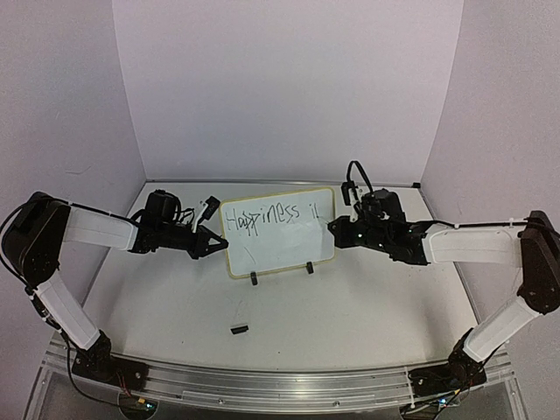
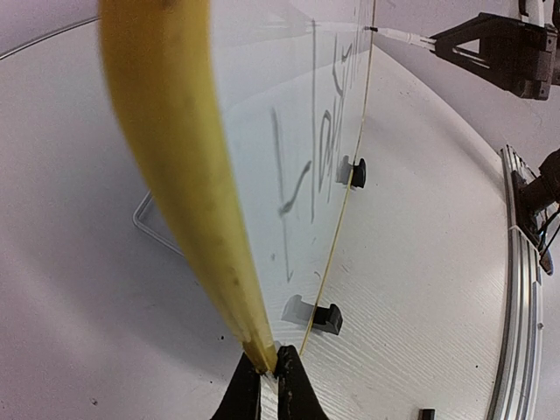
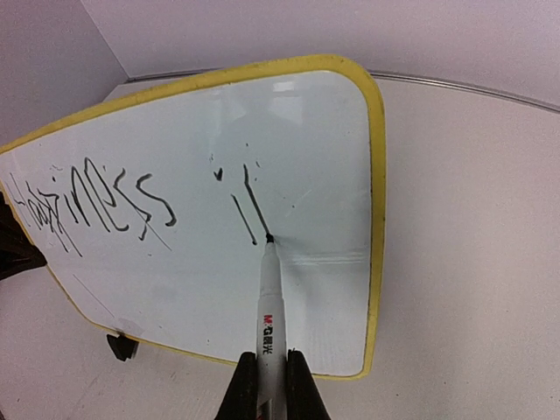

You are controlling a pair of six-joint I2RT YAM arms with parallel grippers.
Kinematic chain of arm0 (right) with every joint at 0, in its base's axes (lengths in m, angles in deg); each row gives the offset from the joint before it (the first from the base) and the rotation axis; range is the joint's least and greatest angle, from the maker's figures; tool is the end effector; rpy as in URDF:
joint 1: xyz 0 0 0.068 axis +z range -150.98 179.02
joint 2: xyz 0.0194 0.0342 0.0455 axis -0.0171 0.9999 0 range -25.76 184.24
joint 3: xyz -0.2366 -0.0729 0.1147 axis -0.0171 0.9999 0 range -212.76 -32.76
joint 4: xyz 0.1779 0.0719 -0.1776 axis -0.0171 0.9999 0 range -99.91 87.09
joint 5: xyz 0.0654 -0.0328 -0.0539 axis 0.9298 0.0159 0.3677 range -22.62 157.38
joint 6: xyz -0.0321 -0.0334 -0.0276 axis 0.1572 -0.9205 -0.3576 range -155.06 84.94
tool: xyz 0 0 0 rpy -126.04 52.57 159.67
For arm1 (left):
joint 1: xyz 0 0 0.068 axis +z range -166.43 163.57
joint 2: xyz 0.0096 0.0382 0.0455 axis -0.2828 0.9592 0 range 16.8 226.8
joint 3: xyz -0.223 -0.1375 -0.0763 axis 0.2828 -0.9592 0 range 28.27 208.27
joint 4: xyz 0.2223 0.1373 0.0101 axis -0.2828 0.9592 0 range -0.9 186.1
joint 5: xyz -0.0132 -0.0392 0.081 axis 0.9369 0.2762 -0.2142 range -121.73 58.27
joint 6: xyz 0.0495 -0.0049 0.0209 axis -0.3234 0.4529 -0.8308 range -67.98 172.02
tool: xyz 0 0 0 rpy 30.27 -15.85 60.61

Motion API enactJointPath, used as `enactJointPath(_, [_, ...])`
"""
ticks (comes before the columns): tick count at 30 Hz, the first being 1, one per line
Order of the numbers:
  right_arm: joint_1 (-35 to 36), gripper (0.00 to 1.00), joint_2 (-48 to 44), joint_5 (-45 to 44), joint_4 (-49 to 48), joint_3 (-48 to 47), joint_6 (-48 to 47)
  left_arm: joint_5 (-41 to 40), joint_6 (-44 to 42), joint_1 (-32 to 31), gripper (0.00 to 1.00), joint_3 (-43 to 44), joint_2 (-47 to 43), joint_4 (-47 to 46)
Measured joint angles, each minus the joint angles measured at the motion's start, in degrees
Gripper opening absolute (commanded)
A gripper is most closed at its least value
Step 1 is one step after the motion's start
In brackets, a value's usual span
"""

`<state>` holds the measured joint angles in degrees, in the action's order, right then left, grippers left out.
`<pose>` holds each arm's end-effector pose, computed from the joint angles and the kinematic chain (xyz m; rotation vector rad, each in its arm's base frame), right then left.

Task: Write a sentence on the whiteboard

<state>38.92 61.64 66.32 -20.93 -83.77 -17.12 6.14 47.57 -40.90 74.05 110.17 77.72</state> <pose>0.2611 0.2173 0.2332 -0.3822 2.0337 0.6162 0.2891 -0.1555 0.1763 0.9047 2.0006 -0.9215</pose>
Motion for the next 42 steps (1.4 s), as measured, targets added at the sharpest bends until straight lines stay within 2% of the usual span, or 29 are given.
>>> enactJointPath(31, [0.0, 0.00, -0.4, 0.4, 0.6, -2.4, -1.7, 0.0, 0.0, 0.0, 0.00, 0.0, 0.0, 0.0])
enactJointPath(42, [0.0, 0.00, -0.4, -2.1, 0.4, -2.9, -2.0, 0.0, 0.0, 0.0, 0.00, 0.0, 0.0, 0.0])
